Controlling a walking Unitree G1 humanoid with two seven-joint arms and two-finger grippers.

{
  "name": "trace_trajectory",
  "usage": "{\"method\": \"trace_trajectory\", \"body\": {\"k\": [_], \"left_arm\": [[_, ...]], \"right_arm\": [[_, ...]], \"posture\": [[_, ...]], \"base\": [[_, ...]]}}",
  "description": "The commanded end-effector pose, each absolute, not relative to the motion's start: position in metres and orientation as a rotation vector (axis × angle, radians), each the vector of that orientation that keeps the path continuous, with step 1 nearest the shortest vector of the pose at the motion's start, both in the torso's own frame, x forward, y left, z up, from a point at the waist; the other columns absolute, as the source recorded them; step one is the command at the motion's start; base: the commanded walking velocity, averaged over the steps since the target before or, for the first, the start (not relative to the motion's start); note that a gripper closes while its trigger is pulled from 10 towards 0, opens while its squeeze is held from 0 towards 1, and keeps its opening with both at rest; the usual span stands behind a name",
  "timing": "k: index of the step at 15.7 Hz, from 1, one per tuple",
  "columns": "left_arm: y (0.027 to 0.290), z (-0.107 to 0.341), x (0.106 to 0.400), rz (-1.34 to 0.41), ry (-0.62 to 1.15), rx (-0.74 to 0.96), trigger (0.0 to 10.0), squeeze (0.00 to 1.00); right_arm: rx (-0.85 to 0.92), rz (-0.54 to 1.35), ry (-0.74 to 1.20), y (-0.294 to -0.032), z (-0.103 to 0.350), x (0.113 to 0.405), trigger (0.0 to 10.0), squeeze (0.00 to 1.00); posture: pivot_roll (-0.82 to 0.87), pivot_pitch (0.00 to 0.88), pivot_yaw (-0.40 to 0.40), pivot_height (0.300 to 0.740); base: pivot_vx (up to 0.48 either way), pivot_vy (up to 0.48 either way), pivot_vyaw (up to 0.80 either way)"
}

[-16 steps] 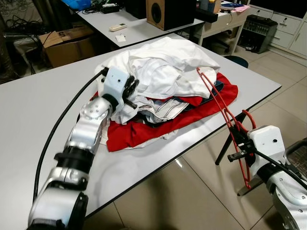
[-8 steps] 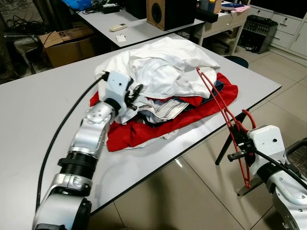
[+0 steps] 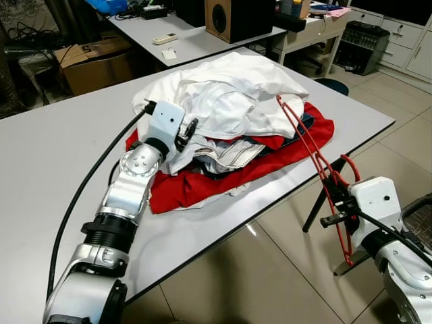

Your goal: Hang hanger

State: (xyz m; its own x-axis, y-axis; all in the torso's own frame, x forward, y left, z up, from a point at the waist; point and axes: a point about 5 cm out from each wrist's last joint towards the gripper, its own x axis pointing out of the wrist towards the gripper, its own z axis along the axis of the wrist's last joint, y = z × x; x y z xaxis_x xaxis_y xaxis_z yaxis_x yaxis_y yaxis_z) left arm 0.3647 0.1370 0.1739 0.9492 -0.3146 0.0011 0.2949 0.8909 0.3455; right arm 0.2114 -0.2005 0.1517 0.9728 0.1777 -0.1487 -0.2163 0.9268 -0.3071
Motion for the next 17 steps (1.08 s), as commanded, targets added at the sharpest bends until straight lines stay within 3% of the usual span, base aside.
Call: {"method": "trace_trajectory", "body": {"k": [1,2,3,4,11,12,13,14,17], "left_arm": [[0.139,0.173,0.364,-0.305,-0.059,0.355,10.0,1.0],[0.138,0.174,0.361,-0.312,-0.063,0.3,10.0,0.93],[0.135,0.173,0.359,-0.329,-0.056,0.235,10.0,0.73],[0.132,0.17,0.358,-0.337,-0.044,0.217,10.0,0.0],[0.116,0.16,0.357,-0.361,-0.02,0.227,10.0,0.0],[0.114,0.161,0.359,-0.351,-0.023,0.222,5.0,0.0],[0.113,0.162,0.361,-0.348,-0.026,0.229,3.8,0.0],[0.11,0.162,0.364,-0.346,-0.034,0.292,0.0,0.0],[0.111,0.162,0.365,-0.336,-0.033,0.318,0.0,0.0]], "right_arm": [[-0.332,0.2,0.108,-0.201,0.153,0.212,10.0,0.0],[-0.331,0.199,0.107,-0.2,0.153,0.212,10.0,0.0],[-0.331,0.199,0.107,-0.2,0.153,0.212,10.0,0.0],[-0.331,0.201,0.106,-0.2,0.153,0.212,10.0,0.0],[-0.337,0.205,0.101,-0.2,0.154,0.214,10.0,0.0],[-0.338,0.205,0.1,-0.2,0.154,0.214,10.0,0.0],[-0.339,0.206,0.099,-0.2,0.154,0.214,10.0,0.0],[-0.341,0.207,0.097,-0.2,0.155,0.214,10.0,0.0],[-0.341,0.206,0.097,-0.2,0.155,0.213,10.0,0.0]], "posture": [[-0.19,0.0,0.075,0.74],[-0.19,0.0,0.079,0.74],[-0.19,0.0,0.078,0.74],[-0.19,0.0,0.078,0.74],[-0.2,0.0,0.075,0.74],[-0.2,0.0,0.074,0.74],[-0.2,0.0,0.074,0.74],[-0.2,0.0,0.075,0.74],[-0.21,0.0,0.077,0.74]], "base": [[0.0,0.0,0.0],[0.0,0.0,0.0],[0.0,0.0,0.0],[0.0,0.0,0.0],[0.0,0.0,0.0],[0.0,0.0,0.0],[0.0,0.0,0.0],[0.0,0.0,0.0],[0.0,0.0,0.0]]}}
